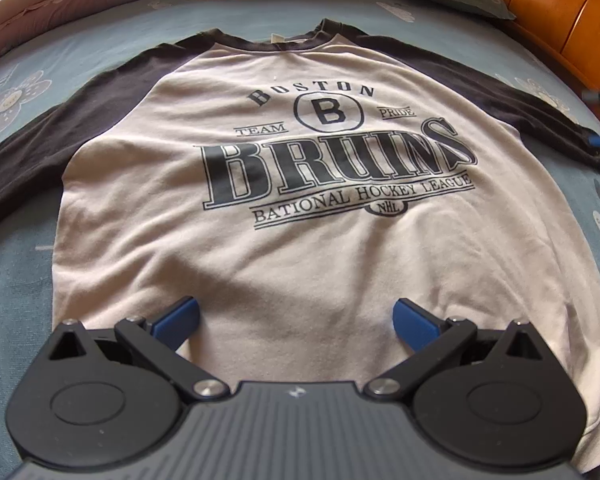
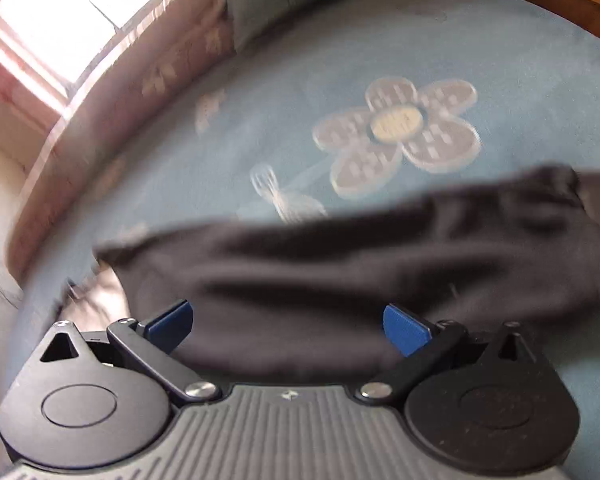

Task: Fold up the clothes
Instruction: 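Lower the right tool onto the black sleeve and close on it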

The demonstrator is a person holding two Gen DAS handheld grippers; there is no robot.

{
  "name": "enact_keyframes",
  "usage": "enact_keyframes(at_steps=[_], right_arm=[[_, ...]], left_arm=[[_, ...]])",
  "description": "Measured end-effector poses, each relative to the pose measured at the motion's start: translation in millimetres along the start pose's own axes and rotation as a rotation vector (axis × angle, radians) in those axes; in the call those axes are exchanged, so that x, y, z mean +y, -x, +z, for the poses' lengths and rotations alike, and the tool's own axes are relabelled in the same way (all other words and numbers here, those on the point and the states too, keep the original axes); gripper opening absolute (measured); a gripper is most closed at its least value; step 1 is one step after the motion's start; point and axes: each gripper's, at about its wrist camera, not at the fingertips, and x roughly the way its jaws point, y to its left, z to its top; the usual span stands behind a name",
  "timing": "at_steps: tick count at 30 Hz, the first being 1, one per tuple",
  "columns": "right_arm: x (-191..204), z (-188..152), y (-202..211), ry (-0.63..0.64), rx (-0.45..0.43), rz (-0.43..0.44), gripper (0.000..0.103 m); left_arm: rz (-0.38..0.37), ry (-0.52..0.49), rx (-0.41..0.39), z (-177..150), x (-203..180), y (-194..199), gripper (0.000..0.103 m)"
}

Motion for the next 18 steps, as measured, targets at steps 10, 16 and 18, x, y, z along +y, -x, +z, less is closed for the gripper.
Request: enact_keyframes(at_steps=[10,16,18], right_arm=[[8,34,-49,-0.01,0.009,0.074,0.103],[9,23,-61,0.039,0.084,0.048,0.103],[12,22,-63,0.051,0.092,0.043,0.103]], left_arm=[[-0.004,0.004,-0.003,0,1,-1,0.102],[-0.002,0.003,-0.004,0,1,-1,0.102],[-0.002,0.0,-0.002,0,1,-1,0.102]])
